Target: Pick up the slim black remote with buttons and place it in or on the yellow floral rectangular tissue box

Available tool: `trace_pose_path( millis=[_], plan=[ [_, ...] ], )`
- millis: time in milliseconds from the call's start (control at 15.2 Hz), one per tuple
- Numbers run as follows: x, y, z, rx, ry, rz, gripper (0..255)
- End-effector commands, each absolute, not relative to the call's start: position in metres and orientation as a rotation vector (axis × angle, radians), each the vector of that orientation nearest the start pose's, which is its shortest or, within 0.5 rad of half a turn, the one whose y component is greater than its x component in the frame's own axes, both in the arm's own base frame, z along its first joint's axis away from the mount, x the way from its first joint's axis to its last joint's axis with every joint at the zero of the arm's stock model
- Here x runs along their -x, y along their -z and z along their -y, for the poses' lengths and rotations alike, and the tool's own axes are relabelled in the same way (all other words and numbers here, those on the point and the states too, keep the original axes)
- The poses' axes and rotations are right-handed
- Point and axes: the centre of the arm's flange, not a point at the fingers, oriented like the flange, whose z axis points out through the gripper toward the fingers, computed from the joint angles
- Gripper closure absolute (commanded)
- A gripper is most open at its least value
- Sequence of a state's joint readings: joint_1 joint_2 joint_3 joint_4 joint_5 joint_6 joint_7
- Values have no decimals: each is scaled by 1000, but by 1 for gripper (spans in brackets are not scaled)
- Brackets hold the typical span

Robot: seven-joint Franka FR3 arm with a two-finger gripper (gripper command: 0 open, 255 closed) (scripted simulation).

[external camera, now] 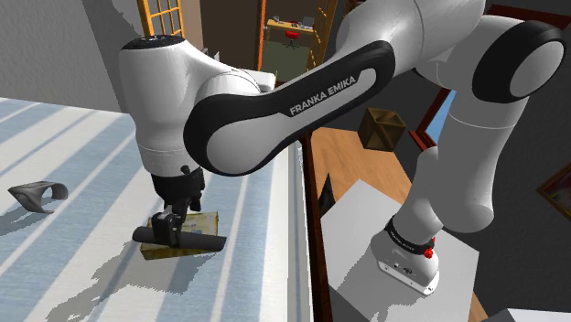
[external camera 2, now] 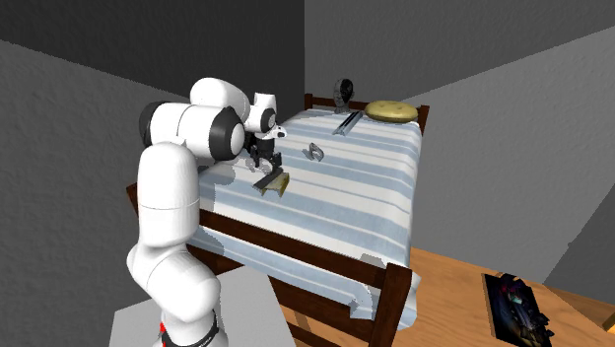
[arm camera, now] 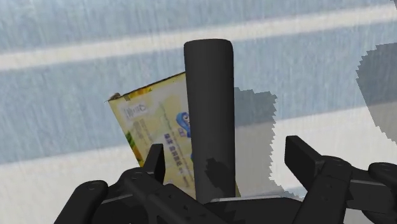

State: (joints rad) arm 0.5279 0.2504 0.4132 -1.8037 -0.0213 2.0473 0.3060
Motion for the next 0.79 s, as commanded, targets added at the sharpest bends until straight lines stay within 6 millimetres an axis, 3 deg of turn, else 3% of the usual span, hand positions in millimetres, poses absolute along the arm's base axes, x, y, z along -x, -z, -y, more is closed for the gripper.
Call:
trace_pose_path(
  millis=[0, 264, 726],
  plan=[
    [-380, -418, -493, 2915, -54, 954, 0],
    [-383, -468, -490, 2915, -54, 954, 0],
    [-383, -468, -490, 2915, -54, 954, 0]
  ],
)
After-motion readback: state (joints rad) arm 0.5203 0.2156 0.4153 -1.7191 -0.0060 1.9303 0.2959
